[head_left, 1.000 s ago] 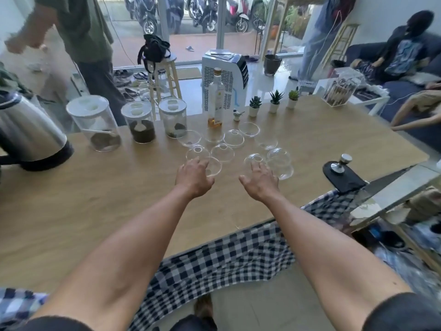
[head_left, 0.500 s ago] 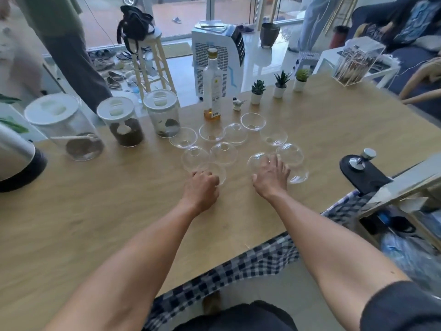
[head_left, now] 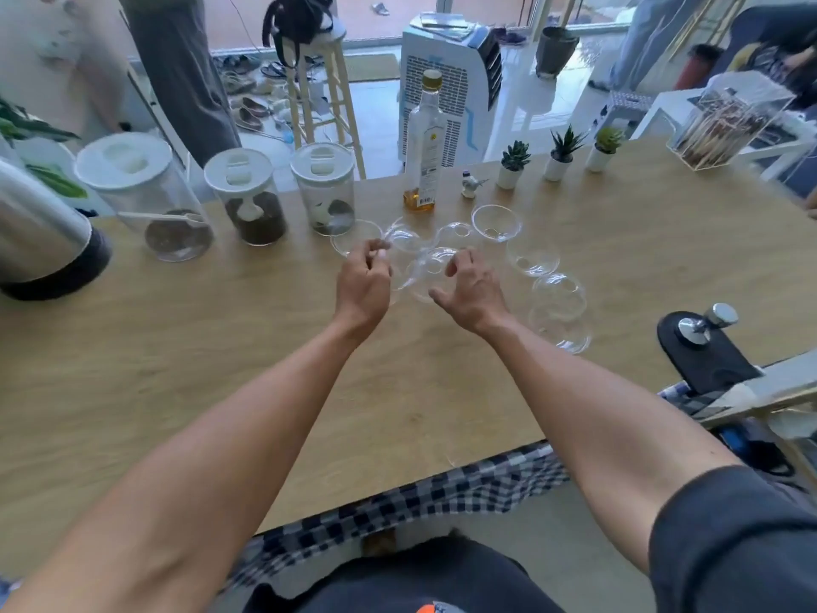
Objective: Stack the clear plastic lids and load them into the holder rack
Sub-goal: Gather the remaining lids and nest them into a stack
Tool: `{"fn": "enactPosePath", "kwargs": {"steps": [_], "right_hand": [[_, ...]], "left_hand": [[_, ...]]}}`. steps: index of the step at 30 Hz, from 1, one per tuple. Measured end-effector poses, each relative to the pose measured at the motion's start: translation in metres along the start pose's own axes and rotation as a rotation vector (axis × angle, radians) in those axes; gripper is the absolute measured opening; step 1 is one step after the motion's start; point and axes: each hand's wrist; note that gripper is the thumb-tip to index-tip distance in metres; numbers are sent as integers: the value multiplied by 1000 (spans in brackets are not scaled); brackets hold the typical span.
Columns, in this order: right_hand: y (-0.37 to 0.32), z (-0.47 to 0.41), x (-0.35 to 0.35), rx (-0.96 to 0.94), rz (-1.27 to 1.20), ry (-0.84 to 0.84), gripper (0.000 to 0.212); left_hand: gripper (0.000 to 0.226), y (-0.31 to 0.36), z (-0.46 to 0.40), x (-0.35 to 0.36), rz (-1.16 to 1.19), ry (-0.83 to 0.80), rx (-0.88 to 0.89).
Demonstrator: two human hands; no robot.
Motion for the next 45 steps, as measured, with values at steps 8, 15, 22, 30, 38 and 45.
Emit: {"fn": "enactPosePath", "kwargs": {"steps": [8, 15, 22, 30, 38, 45], "right_hand": [[-6, -7, 12, 47, -122, -108, 78], [8, -3, 4, -24, -73, -190, 86], [35, 10, -18, 59, -247, -198, 94], [53, 16, -24, 121, -271, -253, 91], [52, 13, -6, 67, -313, -261, 104], [39, 5, 6, 7, -252, -135, 103]], "left_hand": [[24, -6, -8, -4, 302, 86, -309], [21, -2, 1, 29, 418, 67, -443], [21, 0, 2, 65, 384, 56, -548], [23, -6, 6, 96, 267, 184, -656], [20, -15, 5, 68, -232, 368, -459], [95, -45, -14, 24, -646, 209, -190]]}}
Point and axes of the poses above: each hand's wrist, its own z-axis away from the middle knuckle, its own x-axis out of the palm, y = z × x, and after that the axes turned 3 degrees about -z, right-handed
